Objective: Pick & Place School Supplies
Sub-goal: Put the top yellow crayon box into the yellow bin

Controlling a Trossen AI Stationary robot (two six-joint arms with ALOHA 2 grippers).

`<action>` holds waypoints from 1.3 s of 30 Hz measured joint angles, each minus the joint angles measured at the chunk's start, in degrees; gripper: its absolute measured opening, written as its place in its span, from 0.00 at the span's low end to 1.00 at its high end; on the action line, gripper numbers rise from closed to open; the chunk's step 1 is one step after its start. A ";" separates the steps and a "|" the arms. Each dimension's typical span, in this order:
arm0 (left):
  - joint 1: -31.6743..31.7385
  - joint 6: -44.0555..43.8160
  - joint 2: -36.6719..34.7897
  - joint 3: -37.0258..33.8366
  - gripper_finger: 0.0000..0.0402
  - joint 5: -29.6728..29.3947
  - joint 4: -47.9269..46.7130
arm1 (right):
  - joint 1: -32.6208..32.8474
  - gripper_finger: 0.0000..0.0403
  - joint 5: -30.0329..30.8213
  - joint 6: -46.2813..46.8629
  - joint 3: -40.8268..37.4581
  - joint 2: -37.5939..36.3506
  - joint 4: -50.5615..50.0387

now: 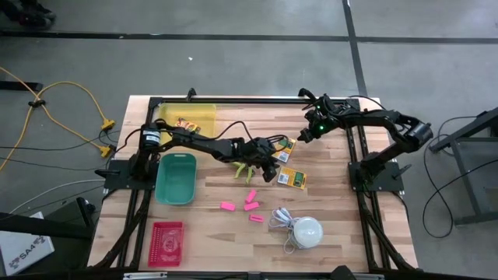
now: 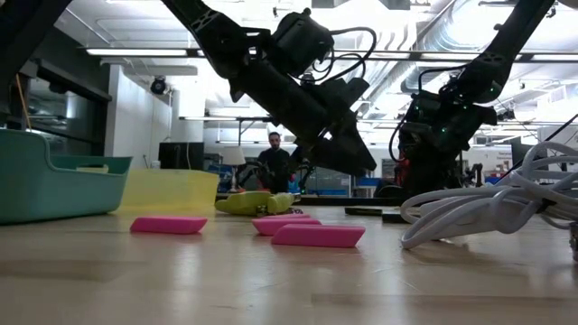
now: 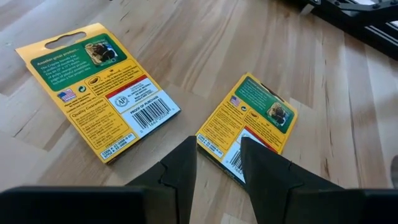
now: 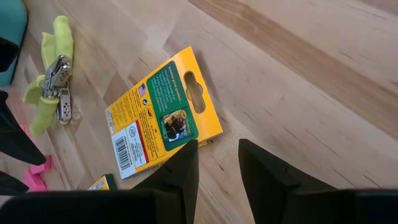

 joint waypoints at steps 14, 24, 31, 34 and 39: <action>0.00 0.03 0.00 0.00 0.30 -0.02 0.00 | 0.04 0.26 -0.02 0.01 0.00 0.00 -0.04; -0.20 -0.68 0.00 0.00 0.30 0.77 -0.02 | 0.04 0.26 -0.04 0.03 0.00 0.00 -0.07; -0.19 -0.73 0.00 0.00 0.30 1.40 -0.18 | 0.07 0.26 -0.39 0.05 0.00 0.00 -0.04; -0.15 -0.83 0.00 0.00 0.30 2.82 -1.52 | 0.07 0.26 -0.85 0.26 -0.01 0.00 0.08; -0.65 -0.83 0.00 -0.02 0.30 2.65 -3.54 | 0.07 0.26 -1.53 1.25 -0.02 0.00 1.43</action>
